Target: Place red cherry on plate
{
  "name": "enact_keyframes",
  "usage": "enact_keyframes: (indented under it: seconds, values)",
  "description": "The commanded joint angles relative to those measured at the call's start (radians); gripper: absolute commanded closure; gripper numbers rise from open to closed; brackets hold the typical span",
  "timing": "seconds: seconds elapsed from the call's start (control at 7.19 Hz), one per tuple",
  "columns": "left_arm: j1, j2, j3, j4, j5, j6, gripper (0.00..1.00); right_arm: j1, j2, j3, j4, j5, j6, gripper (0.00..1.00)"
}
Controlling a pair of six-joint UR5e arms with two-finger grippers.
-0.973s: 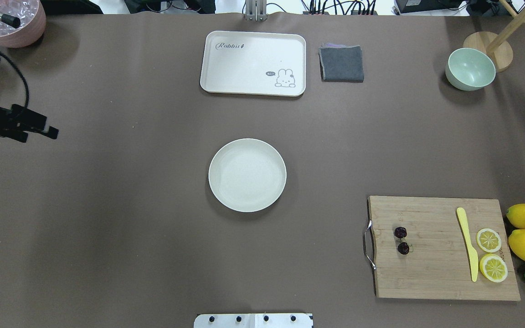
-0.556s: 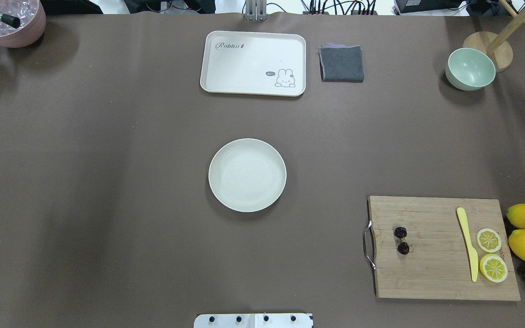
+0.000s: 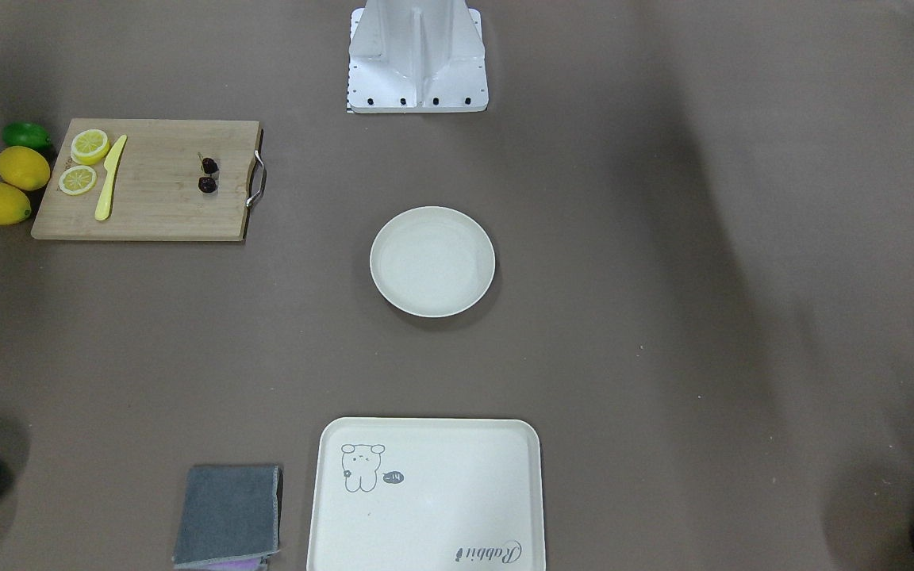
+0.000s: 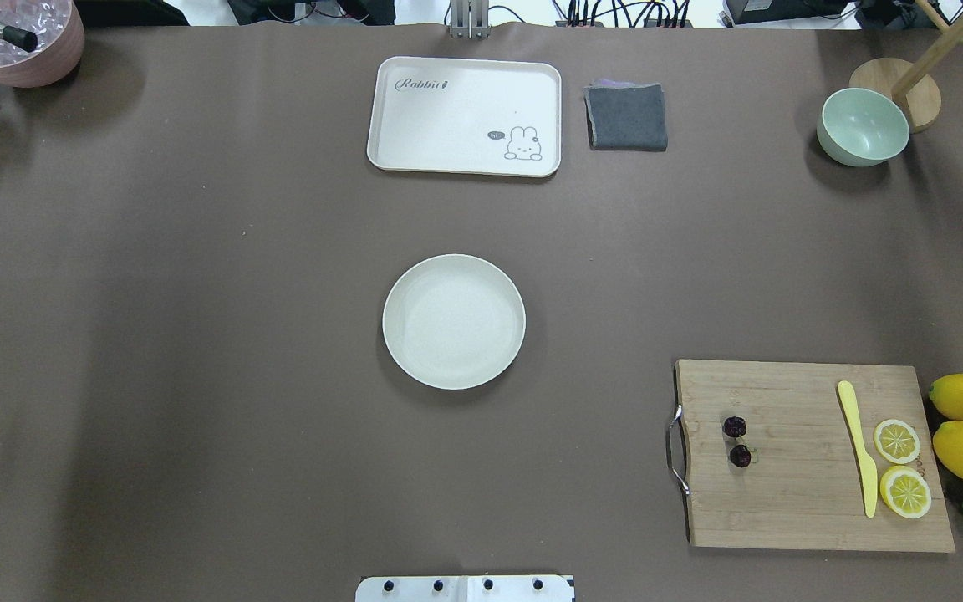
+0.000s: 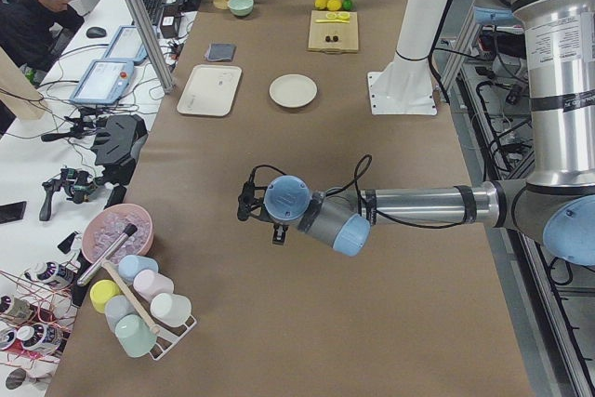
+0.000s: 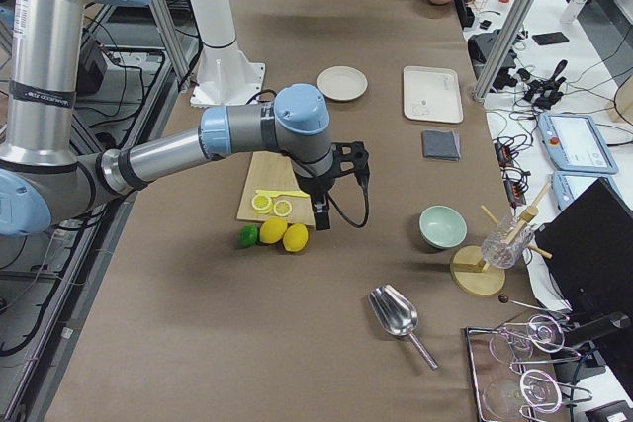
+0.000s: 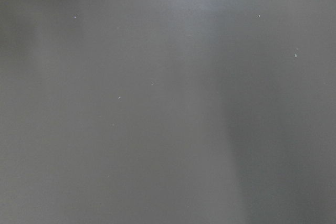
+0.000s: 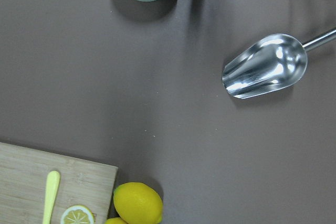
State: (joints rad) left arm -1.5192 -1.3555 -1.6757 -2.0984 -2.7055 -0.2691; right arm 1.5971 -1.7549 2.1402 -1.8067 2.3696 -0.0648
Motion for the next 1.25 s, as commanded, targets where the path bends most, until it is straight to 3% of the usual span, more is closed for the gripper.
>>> enact_keyframes:
  seconds: [0.0, 0.28, 0.7, 0.83, 1.11]
  values:
    - [-0.024, 0.030, -0.002, -0.002, 0.000, 0.007, 0.01, -0.130, 0.085, 0.017, 0.001, 0.002, 0.165, 0.01]
    - [-0.051, 0.042, -0.002, -0.002, 0.001, 0.051, 0.01, -0.248, 0.141, 0.029, 0.009, 0.002, 0.282, 0.01]
    - [-0.078, 0.064, -0.007, -0.003, 0.000, 0.071, 0.01, -0.340, 0.112, 0.081, 0.070, 0.002, 0.371, 0.00]
    - [-0.081, 0.075, -0.016, -0.006, 0.000, 0.071, 0.01, -0.421, 0.124, 0.133, 0.075, -0.018, 0.526, 0.01]
    - [-0.079, 0.072, -0.019, -0.002, 0.000, 0.071, 0.01, -0.591, 0.152, 0.206, 0.075, -0.154, 0.736, 0.02]
